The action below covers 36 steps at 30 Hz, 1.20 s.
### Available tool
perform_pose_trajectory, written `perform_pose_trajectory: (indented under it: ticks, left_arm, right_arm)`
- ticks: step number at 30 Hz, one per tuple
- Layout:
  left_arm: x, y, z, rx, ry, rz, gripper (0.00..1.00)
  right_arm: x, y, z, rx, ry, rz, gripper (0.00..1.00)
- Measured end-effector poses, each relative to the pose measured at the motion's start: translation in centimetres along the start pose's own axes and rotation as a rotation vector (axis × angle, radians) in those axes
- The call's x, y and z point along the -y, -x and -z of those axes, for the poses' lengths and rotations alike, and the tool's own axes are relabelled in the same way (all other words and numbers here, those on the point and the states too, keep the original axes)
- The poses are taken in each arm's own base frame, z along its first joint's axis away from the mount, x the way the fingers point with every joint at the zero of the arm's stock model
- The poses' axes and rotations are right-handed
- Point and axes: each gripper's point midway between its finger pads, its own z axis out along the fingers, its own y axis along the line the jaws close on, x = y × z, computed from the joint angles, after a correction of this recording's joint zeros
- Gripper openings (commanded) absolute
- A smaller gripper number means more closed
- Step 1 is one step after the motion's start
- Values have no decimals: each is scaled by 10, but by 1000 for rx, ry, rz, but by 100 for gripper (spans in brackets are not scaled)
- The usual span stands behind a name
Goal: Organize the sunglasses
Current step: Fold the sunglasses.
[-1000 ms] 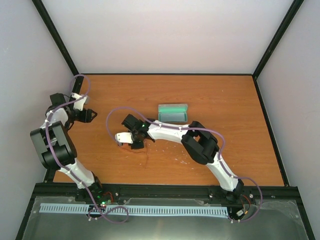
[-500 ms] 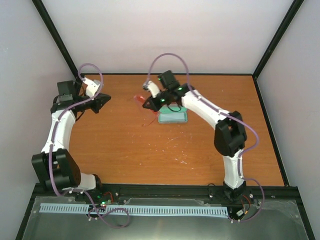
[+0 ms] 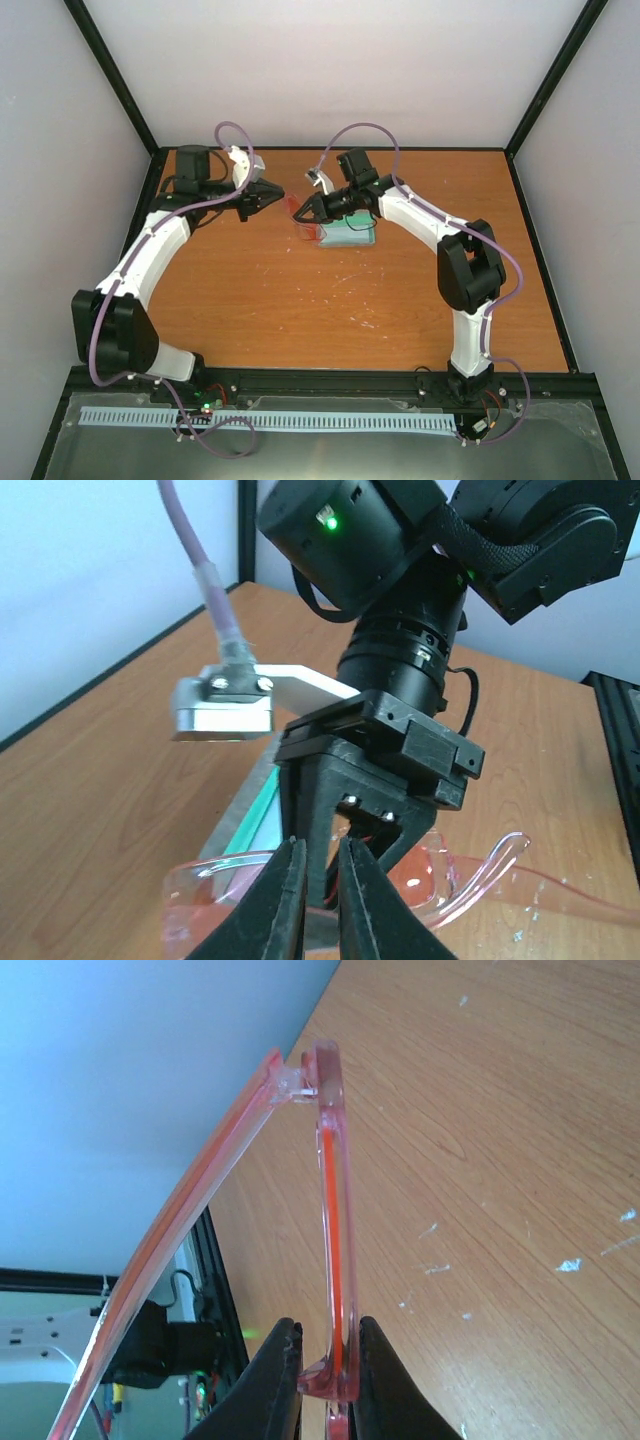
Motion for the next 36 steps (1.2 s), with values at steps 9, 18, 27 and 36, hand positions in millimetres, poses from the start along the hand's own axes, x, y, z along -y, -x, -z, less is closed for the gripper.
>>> perform_pose_trajectory:
  ticks: [9, 18, 27, 36]
  left_arm:
    - [8, -6, -21, -11, -79, 24, 12]
    - [10, 3, -27, 24, -109, 25, 13]
    - [36, 0, -61, 10, -209, 29, 13]
    - [34, -8, -73, -28, -191, 13, 39]
  right_arm:
    - [4, 14, 4, 104, -1, -83, 3]
    - [-6, 38, 20, 227, -1, -97, 3]
    - [-17, 50, 30, 279, -5, -72, 3]
    - [-27, 58, 52, 346, -50, -29, 6]
